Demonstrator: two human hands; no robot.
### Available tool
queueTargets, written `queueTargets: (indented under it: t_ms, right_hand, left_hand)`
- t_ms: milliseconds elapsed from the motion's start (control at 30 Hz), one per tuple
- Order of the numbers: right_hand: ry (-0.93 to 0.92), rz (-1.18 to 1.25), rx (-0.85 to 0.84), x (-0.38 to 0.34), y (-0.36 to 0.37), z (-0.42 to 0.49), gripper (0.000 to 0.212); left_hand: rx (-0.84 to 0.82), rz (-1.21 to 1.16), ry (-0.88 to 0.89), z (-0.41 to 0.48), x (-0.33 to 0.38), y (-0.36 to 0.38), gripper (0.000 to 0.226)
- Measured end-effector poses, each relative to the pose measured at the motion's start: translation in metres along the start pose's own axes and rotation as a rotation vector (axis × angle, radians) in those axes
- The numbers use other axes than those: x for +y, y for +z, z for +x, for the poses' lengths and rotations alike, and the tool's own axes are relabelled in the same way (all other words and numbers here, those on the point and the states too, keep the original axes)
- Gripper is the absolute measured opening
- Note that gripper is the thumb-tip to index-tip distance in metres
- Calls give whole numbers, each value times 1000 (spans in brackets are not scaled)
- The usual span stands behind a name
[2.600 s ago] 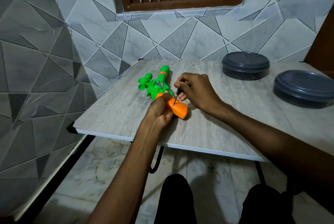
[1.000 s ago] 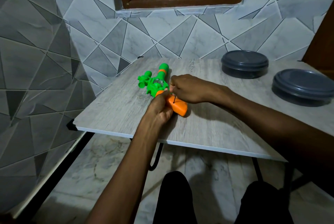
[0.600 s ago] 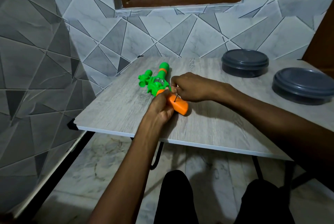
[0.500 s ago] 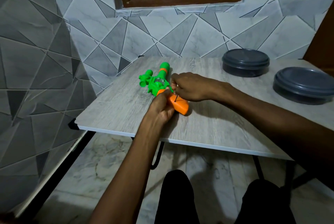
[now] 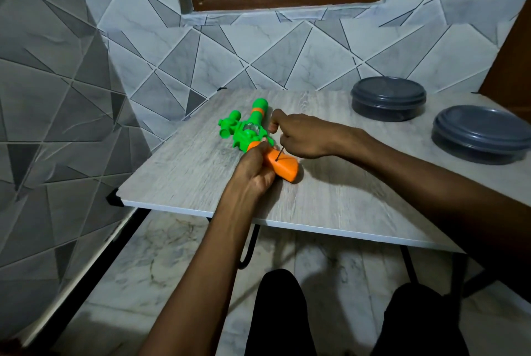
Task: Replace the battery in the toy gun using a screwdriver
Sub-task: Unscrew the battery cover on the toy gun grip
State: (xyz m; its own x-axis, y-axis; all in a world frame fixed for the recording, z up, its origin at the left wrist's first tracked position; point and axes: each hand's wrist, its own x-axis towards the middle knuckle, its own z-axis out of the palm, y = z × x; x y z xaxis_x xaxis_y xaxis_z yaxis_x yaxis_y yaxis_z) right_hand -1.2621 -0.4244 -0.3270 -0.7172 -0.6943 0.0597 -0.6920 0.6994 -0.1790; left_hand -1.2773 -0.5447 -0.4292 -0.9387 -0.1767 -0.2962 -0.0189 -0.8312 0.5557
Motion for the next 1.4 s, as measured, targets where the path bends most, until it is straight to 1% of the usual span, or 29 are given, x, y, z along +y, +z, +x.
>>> queueTargets:
  t_ms: [133,167,233,333,467,533,633,700,767,867,933,967,1033,1133,1267,1333,1400]
  right_hand:
    - [39,-137,106,3,6,-3,38]
    - [51,-135,126,3,6,-3,39]
    - [53,-76,127,2,5,-3,46]
    - [30,-7,85,1,3,-2,58]
    - [11,81,43,2,1,-1,63]
    - [-9,99,36,3,1,2,62]
    - [-45,50,3,1,3,5,55]
    - [-42,-54,-33,0,1,4,50]
    - [-31,-180,-34,0,-3,4,41]
    - [-69,-235,30,-1,-3,4,30]
    - [-85,-264,120,-4,2,2,28]
    - [-82,-270,162,-5,3,0,29]
    - [-70,-223,194,-10,4,-4,35]
    - [-56,-92,102,-9,3,0,41]
    - [-39,39,-16,-3,-1,4,37]
    - [-43,82,-27,-3,-4,4,36]
    - [-53,68,-32,-4,-3,5,34]
  left_hand:
    - [-6,-18,0,-2,1,0,13]
    - [-2,-22,-1,-2,2,0,15]
    - [23,-29,4,-1,1,1,19]
    - [18,-46,11,-1,0,1,13]
    - [-8,-65,8,-1,0,0,14]
    - [-4,-57,20,-1,-1,0,15]
    - [-11,-49,20,0,-1,-2,17]
    - [-12,-45,28,-1,0,-1,19]
    - [-5,-45,31,-6,0,3,20]
    - [12,16,56,-6,-1,4,23]
    - [39,21,73,-1,-2,3,37]
    - [41,25,65,-3,-1,3,41]
    - [51,53,40,-8,0,4,40]
    - [43,3,61,-7,-1,4,38]
    - [0,-5,36,-3,-1,1,16]
    - [-30,-1,37,-4,-1,0,17]
    - [-40,23,34,-7,-1,1,18]
